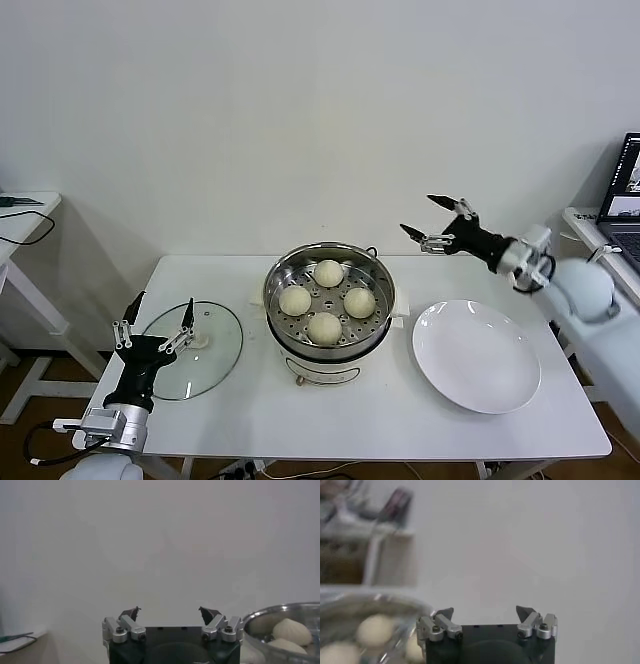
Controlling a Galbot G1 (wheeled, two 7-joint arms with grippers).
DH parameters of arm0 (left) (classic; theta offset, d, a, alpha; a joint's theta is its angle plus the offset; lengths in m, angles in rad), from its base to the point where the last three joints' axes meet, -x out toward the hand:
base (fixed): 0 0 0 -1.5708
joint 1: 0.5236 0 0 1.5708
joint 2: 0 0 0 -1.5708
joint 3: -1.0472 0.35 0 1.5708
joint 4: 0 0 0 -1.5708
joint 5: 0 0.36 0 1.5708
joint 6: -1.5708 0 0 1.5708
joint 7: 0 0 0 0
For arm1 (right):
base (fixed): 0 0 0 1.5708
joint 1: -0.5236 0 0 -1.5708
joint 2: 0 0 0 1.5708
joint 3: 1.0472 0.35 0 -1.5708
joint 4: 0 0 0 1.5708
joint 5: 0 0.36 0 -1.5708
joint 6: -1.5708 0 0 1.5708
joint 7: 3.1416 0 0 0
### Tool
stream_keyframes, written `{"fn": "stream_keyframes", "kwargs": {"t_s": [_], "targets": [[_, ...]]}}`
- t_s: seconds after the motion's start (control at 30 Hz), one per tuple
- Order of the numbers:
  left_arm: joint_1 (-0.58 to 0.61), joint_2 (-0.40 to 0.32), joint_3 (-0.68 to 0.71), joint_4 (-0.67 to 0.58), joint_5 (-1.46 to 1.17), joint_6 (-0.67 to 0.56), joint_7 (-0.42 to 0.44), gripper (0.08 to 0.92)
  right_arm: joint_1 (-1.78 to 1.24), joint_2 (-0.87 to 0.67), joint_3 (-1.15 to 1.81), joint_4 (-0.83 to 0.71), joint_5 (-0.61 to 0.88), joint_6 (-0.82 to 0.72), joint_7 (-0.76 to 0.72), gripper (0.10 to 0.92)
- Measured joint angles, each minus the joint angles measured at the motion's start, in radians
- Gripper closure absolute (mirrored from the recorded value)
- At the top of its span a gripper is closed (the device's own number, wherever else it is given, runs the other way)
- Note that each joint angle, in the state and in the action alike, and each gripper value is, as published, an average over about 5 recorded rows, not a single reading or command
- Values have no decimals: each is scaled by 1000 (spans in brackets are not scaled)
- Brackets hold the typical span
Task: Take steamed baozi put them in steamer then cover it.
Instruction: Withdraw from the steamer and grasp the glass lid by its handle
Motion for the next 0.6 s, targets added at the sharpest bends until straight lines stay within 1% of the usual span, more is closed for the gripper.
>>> {"fn": "stream_keyframes", "kwargs": {"t_s": [0.13, 0.27, 0.43, 0.6], "targets": [[-2, 6, 5, 9, 0, -13, -2, 177, -206, 107, 114, 71, -36, 67, 115, 203], [-5, 12, 8, 17, 10, -26, -7, 177, -380, 215, 184, 119, -75, 129, 192, 203], [-5, 19, 16, 36, 59, -52, -20, 177, -547, 337, 239, 169, -115, 192, 243, 203], [6, 32, 17, 69, 179, -89, -46, 177, -628, 429, 271, 196, -146, 233, 271, 203]]}}
